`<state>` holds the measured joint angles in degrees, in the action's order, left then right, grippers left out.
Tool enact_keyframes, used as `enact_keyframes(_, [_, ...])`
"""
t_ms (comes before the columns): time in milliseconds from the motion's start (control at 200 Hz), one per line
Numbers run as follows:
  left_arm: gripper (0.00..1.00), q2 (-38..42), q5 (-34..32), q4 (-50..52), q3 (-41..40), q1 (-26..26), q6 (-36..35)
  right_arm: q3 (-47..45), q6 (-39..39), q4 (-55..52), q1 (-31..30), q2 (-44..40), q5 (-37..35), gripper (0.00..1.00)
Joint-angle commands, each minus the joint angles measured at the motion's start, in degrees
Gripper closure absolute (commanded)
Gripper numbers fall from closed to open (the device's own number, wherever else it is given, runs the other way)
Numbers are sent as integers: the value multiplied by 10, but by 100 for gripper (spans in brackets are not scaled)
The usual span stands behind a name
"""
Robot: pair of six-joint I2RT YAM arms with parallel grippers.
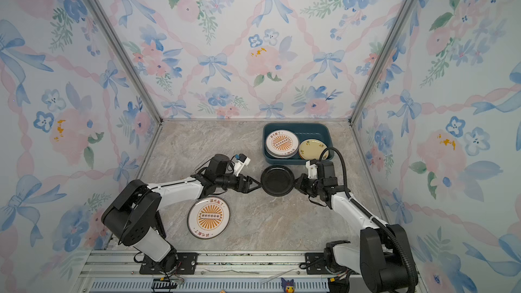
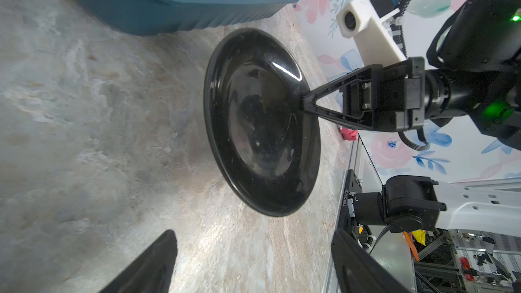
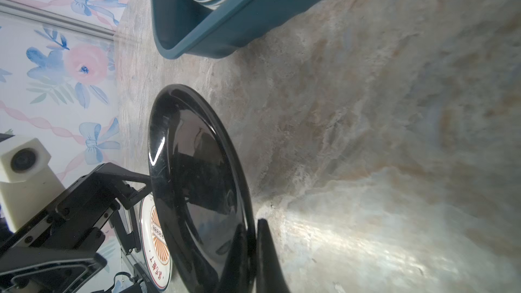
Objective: Place the plates into the plastic bin on the countertop
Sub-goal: Pick up the plate from the middle-right of the table.
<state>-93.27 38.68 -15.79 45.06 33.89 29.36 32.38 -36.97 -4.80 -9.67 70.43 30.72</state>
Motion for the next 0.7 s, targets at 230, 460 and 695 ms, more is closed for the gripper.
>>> enact_keyframes(230, [34,-25,20,-20,7,-3,8,50,-25,59,-61,40,38,100])
enact_keyframes(460, [60,-22,32,-31,3,-15,17,61,-24,69,-81,61,36,100])
enact_keyframes(695, [80,-10,42,-34,-7,-24,16,60,-24,78,-89,70,37,100])
